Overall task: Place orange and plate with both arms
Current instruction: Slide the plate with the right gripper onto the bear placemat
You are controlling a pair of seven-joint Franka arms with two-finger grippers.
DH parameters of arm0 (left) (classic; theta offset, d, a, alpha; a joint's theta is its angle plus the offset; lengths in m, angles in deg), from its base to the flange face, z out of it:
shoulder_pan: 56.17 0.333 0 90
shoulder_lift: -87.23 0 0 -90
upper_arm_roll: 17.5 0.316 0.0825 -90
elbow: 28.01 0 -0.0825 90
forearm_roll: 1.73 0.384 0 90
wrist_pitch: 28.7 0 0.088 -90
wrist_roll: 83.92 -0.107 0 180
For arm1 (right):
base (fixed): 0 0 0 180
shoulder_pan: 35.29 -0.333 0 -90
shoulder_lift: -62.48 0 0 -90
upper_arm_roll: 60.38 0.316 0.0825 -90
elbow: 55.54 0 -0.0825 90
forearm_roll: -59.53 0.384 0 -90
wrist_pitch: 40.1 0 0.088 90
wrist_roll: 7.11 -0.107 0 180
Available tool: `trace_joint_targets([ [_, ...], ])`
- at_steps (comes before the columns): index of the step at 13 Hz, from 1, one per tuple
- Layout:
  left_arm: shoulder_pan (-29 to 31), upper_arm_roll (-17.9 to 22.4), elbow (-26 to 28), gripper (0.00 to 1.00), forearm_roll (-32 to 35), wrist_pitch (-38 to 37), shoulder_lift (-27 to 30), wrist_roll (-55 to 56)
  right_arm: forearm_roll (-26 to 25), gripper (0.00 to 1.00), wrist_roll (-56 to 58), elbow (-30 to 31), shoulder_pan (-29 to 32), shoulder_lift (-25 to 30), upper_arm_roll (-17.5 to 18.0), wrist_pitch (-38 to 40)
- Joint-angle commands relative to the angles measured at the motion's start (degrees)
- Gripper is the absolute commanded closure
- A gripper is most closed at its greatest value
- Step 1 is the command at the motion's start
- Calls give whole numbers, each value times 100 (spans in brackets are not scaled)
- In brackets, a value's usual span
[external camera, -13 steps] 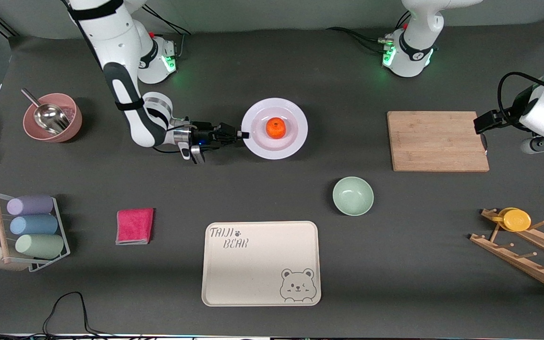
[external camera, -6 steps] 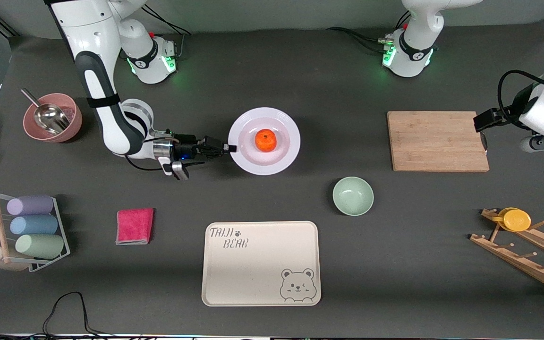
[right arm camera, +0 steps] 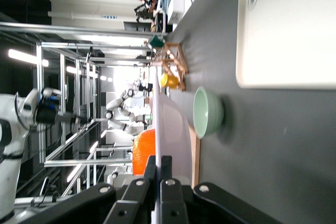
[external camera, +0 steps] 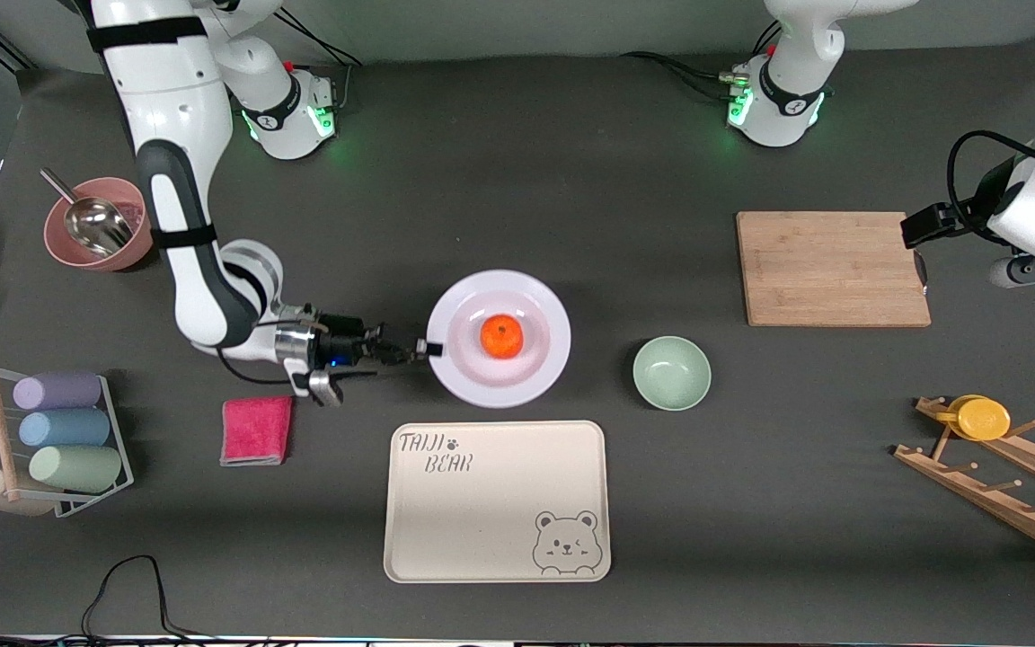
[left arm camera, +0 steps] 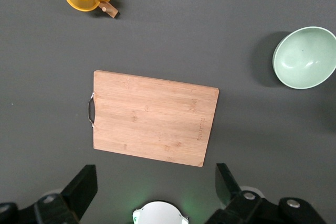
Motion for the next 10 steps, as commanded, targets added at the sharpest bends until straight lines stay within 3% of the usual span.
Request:
trace_joint_targets([
  [1, 48, -47, -136, 0, 0, -169, -44, 15, -65, 100, -884, -1664, 313, -989, 12, 158],
  [6, 48, -47, -136, 0, 0, -160, -53, 15, 32, 100, -2062, -3792, 770, -2221, 56, 114],
  [10, 40, -47, -136, 0, 0, -169, -53, 33, 375, 100, -2091, -4279, 797, -2574, 56, -26],
])
